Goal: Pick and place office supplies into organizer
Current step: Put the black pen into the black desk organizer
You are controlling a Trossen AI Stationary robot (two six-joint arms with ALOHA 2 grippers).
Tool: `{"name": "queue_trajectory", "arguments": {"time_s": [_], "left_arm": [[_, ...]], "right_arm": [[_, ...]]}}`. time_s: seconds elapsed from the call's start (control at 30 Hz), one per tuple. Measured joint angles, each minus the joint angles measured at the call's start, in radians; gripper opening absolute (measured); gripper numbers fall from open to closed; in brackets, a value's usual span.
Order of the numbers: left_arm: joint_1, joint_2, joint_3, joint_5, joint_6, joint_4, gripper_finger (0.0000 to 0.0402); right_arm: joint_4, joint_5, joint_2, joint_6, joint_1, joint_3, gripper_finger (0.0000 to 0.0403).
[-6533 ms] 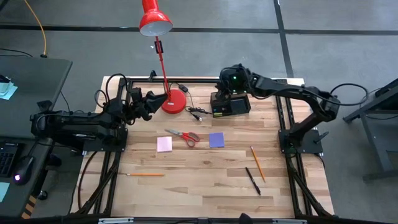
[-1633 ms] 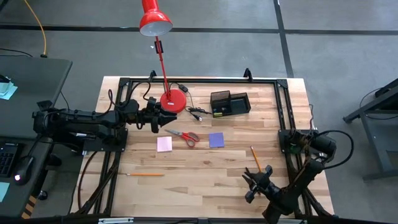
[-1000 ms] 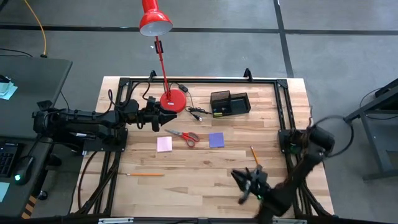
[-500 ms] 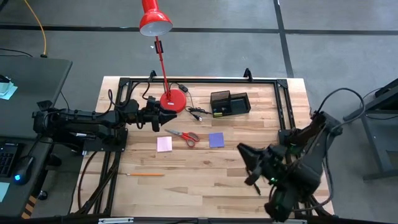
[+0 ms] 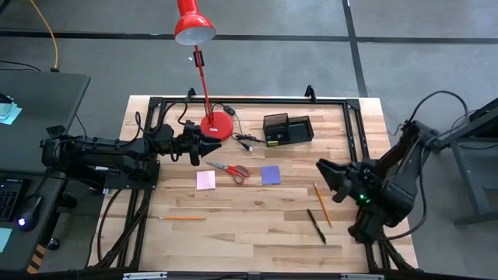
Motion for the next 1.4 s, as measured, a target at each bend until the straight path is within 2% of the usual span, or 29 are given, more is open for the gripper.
{"name": "queue_trajectory", "arguments": {"time_s": [0.1,0.27,0.37,0.43,0.53,0.67,0.73,0.83,0.93,1.07,1.17,1.3,1.4], "left_arm": [[0.0,0.0,0.0,0.0,0.001,-0.003,0.0145],[0.0,0.0,0.0,-0.009,-0.002,-0.004,0.0145],[0.0,0.0,0.0,-0.011,-0.006,-0.003,0.0145],[0.0,0.0,0.0,-0.01,-0.016,-0.003,0.0145],[0.0,0.0,0.0,-0.004,-0.033,-0.003,0.0145],[0.0,0.0,0.0,-0.004,-0.037,-0.004,0.0145],[0.0,0.0,0.0,-0.004,-0.037,-0.005,0.0145],[0.0,0.0,0.0,-0.015,-0.037,-0.005,0.0145],[0.0,0.0,0.0,-0.04,-0.037,-0.005,0.0145],[0.0,0.0,0.0,-0.065,-0.037,-0.006,0.0145],[0.0,0.0,0.0,-0.065,-0.037,-0.017,0.0145],[0.0,0.0,0.0,-0.064,-0.038,-0.03,0.0145],[0.0,0.0,0.0,-0.065,-0.038,-0.032,0.0145]], "right_arm": [[0.065,-0.005,-0.078,0.026,0.01,-0.142,0.0151],[0.155,-0.003,-0.197,0.01,-0.038,-0.358,0.0145],[0.219,-0.002,-0.238,0.005,-0.051,-0.483,0.0145],[0.326,-0.005,-0.244,-0.019,-0.043,-0.563,0.0145],[0.599,-0.016,-0.225,-0.126,-0.006,-0.686,0.0145],[1.113,-0.054,-0.152,-0.432,0.048,-0.82,0.0145],[1.348,-0.106,-0.098,-0.6,0.055,-0.857,0.0145],[1.541,-0.208,0.004,-0.744,0.043,-0.869,0.0144],[1.576,-0.248,0.117,-0.71,0.035,-0.851,0.0141],[1.547,-0.277,0.248,-0.556,0.043,-0.816,0.0132],[1.54,-0.254,0.322,-0.444,0.058,-0.793,0.0125],[1.468,-0.324,0.373,-0.332,0.072,-0.767,0.0118],[1.331,-0.339,0.373,-0.232,0.087,-0.749,0.0112]]}}
